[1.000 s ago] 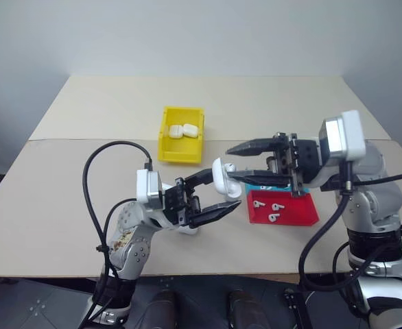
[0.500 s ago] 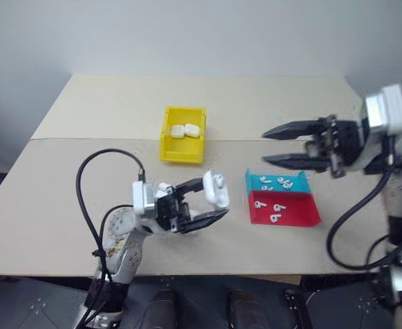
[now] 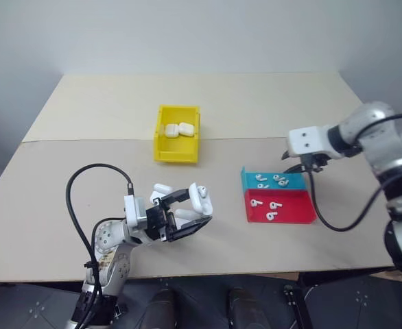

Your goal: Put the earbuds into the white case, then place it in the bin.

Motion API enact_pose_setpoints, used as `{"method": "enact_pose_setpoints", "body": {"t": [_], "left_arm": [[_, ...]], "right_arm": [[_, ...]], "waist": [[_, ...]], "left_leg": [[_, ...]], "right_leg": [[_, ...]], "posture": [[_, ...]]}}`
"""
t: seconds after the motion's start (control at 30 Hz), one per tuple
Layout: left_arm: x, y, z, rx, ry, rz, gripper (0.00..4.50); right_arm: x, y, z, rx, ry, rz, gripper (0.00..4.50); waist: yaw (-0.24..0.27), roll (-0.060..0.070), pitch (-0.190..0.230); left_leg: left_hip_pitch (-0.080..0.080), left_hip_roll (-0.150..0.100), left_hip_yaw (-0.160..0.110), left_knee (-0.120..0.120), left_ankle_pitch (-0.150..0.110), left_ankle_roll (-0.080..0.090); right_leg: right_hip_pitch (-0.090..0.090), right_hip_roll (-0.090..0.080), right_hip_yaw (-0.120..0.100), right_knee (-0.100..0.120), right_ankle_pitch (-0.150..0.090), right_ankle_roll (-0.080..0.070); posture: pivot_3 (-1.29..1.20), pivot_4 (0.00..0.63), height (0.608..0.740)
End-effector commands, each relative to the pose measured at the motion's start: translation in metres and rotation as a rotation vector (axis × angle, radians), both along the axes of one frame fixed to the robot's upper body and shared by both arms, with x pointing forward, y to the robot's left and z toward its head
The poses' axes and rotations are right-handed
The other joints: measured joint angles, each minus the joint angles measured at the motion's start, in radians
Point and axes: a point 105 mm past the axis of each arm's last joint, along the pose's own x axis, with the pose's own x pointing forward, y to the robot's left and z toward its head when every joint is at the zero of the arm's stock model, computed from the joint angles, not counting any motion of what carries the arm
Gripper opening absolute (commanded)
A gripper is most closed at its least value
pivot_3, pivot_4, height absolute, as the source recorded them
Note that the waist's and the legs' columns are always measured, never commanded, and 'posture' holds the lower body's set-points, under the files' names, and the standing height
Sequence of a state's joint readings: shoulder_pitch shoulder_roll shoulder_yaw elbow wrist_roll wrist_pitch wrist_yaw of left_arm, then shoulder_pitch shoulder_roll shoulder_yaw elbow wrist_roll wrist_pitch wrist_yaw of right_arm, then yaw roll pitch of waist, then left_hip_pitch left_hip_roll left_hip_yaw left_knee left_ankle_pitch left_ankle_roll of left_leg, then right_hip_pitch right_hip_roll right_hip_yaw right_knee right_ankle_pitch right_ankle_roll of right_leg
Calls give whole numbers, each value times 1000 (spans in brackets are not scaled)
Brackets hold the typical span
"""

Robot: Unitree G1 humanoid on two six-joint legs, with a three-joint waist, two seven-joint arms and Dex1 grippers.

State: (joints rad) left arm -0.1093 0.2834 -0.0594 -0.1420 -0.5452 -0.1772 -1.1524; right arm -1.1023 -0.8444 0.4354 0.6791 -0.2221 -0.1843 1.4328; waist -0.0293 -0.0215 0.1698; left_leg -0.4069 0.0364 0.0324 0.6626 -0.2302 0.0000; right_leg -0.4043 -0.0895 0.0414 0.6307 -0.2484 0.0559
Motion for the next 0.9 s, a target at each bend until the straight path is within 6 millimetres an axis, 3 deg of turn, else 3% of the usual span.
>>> {"method": "enact_pose_setpoints", "body": {"t": [0.03, 0.27, 0.43, 0.9], "left_arm": [[-6, 0, 8, -10, -43, 22, 2757], [-9, 2, 8, -5, -36, 44, 2757], [-10, 1, 7, -4, -33, 50, 2757], [-9, 1, 6, 1, -33, 64, 2757]], "right_arm": [[11, 1, 1, -99, 28, -18, 2191], [25, 25, 3, -94, 20, 1, 2191], [31, 40, -9, -86, 48, -30, 2191], [31, 42, -31, -115, 92, -55, 2191]], "waist": [[1, 0, 0], [9, 1, 0], [8, 1, 0], [10, 1, 0]], "left_leg": [[0, 0, 0, 0, 0, 0], [0, 0, 0, -1, 0, 0], [1, 0, 0, -1, 0, 0], [1, 0, 0, -1, 0, 0]], "right_leg": [[0, 0, 0, 0, 0, 0], [0, -1, -1, 0, 0, 0], [0, 0, -1, 2, 1, -1], [0, 0, -1, 2, 1, -1]], "posture": [[0, 150, 740], [0, 150, 740], [0, 150, 740], [0, 150, 740]]}}
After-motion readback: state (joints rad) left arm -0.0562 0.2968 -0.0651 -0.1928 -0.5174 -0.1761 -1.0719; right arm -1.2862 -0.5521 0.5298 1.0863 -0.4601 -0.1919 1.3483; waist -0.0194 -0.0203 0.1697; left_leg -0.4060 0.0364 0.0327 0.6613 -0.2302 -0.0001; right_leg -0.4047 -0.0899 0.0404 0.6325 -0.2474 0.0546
